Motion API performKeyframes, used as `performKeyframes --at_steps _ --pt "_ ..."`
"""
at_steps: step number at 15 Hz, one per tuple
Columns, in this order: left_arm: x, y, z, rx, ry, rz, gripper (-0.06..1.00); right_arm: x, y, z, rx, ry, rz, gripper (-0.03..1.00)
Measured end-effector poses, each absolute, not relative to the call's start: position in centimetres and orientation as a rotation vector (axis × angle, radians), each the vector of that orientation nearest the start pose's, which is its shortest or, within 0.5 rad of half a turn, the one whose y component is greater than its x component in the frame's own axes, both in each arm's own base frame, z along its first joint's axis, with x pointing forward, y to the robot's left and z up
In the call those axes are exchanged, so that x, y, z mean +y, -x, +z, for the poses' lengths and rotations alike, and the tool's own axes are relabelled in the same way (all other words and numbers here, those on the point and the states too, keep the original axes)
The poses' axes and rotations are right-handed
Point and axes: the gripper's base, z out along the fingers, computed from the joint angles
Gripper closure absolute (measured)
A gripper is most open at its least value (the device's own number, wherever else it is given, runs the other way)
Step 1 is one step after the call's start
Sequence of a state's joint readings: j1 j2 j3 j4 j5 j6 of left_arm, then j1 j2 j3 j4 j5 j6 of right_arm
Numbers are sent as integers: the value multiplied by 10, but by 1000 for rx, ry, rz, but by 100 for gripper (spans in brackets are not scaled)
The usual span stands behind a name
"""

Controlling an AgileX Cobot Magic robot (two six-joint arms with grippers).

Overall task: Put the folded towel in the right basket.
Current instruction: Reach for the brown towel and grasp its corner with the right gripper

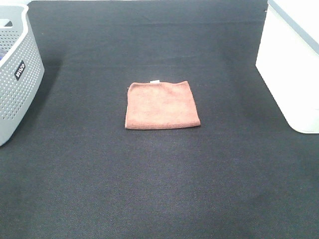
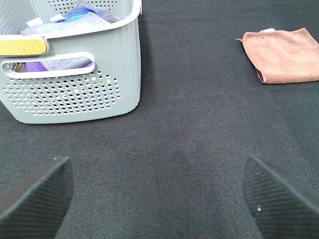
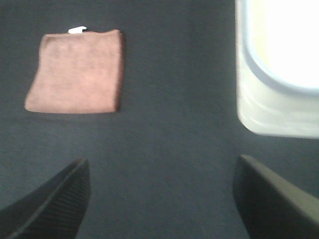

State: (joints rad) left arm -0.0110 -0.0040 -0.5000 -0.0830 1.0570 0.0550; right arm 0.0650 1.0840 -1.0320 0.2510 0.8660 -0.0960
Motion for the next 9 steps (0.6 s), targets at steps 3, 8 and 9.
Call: performKeyframes --at_steps 3,8,9 --pt "-7 6 278 2033 -71 -72 7 43 -265 351 2425 147 406 22" --pt "-7 6 278 2033 -71 -72 7 107 -323 311 2493 372 513 22" --pt "-7 6 278 2033 -71 -72 7 117 -332 298 2519 387 528 22"
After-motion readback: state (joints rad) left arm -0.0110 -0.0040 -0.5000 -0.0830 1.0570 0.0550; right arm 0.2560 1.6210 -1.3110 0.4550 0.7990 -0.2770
